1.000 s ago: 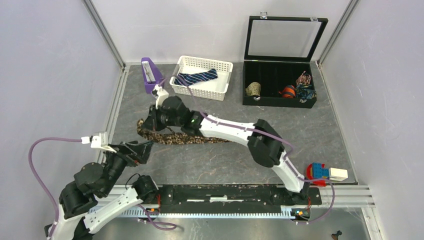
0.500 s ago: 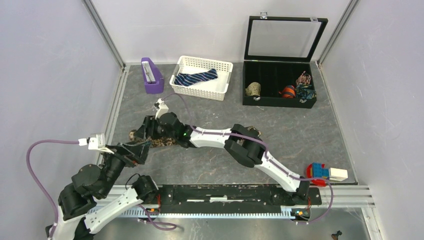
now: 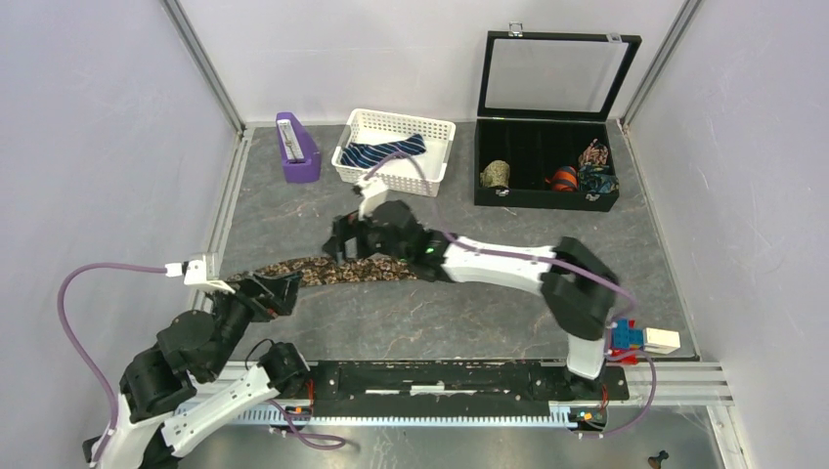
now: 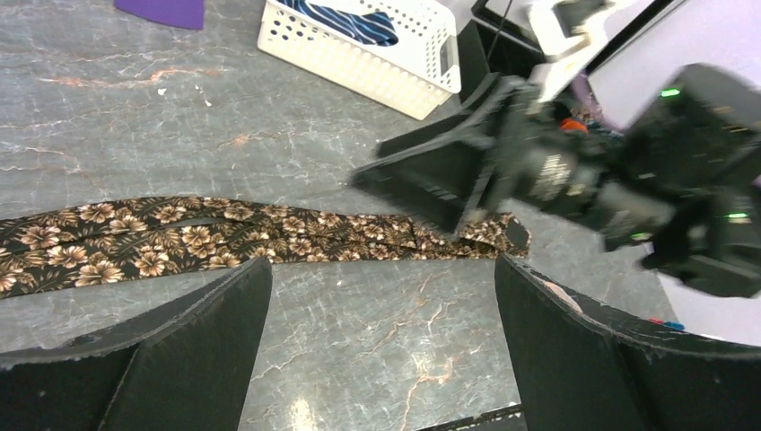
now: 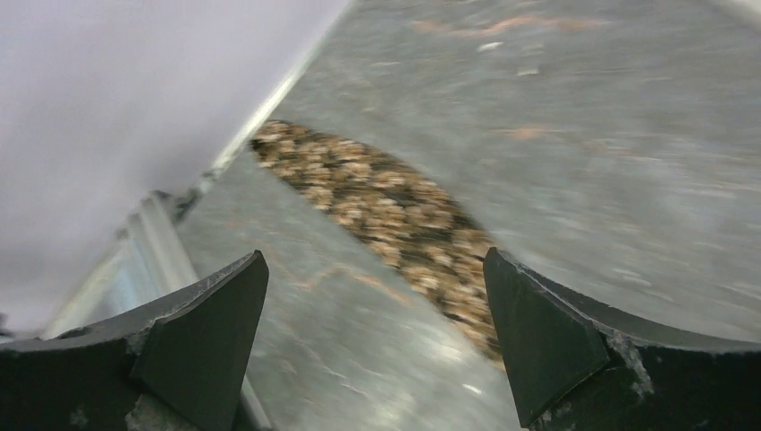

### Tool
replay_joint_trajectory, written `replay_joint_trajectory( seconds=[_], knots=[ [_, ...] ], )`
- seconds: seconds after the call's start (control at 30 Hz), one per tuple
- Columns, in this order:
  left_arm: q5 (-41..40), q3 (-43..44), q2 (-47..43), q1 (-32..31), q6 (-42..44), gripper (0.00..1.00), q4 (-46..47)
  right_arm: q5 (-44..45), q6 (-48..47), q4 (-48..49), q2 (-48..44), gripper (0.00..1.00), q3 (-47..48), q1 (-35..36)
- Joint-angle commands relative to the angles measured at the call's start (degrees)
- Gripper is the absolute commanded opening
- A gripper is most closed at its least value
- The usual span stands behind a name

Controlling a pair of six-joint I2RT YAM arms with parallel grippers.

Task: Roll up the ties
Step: Flatten out the tie at the center of the board.

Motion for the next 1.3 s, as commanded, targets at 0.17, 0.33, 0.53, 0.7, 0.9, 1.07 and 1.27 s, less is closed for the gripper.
replay_joint_trajectory(
  seconds=[0.17,0.33,0.53,0.7,0.9,1.07,1.27],
  knots=[
    [-1.45,0.54,9.03,0.82,-0.96,1.0,-0.36,14.42,-23.73,-11.96,-22.23,0.98,-25.76,-6.05],
    [-0.79,1.19,15.04,1.43,-0.43,1.0,-0.78,22.11,-33.14,-17.03,-25.49,0.98,-32.61,-6.79],
    [0.25,1.38,18.08,3.54,0.21,1.0,-0.7,22.25,-38.59,-17.57,-22.83,0.9,-32.97,-8.42],
    [0.29,1.28,18.17,3.86,0.12,1.0,-0.76,22.84,-40.59,-20.51,-17.27,0.82,-28.6,-8.54],
    [0.12,1.04,17.15,3.9,-0.34,1.0,-0.77,27.13,-40.88,-21.98,-14.67,0.73,-27.11,-8.53],
    [0.04,1.02,17.09,3.97,-0.33,1.0,-0.79,28.62,-40.35,-21.46,-16.09,0.57,-27.82,-8.54],
    [0.22,1.11,17.7,4.1,-0.23,1.0,-0.77,30.92,-40.43,-19.53,-17.02,0.46,-29.52,-8.53]
  ],
)
